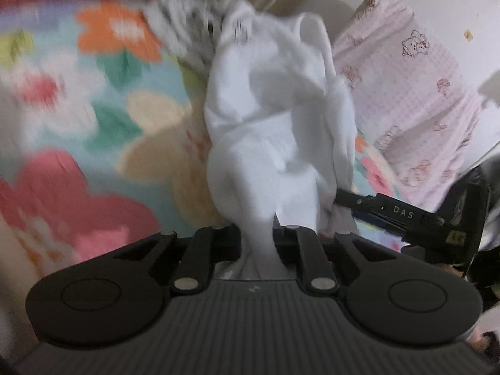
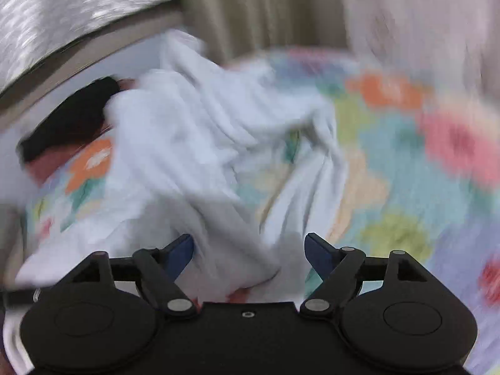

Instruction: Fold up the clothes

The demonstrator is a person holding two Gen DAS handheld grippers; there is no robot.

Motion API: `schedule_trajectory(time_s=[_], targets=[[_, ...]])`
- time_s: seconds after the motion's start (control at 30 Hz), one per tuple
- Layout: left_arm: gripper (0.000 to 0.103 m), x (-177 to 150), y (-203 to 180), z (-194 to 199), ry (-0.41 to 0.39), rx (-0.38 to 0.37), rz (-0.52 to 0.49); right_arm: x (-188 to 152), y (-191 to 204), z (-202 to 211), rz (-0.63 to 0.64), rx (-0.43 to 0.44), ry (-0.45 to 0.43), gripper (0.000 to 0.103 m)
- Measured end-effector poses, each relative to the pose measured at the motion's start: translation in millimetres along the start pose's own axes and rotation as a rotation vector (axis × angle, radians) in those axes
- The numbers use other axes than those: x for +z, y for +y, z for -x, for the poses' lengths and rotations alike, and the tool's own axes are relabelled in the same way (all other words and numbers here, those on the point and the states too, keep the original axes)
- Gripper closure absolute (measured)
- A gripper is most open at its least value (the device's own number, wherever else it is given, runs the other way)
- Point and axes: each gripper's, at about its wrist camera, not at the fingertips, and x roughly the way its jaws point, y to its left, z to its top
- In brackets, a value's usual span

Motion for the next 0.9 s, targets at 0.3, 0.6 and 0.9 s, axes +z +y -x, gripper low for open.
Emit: schedule_trajectory(time_s=[0.3,0.6,0.9], targets=[[0.091,20,-33,104,-0.187,0.107,-0.076,10,0,75,0.097,0.14,-0.066,0.094],[0.091,-10,-195,177,-0.234,-0.116,-0.27,42,-33,240,0.235,0.035,-0.274,0.094],[0.081,-117,-301,77,0.163,-0.234,-0.358,-15,-162,298,0.18,-0.274,-0.234,0.098]])
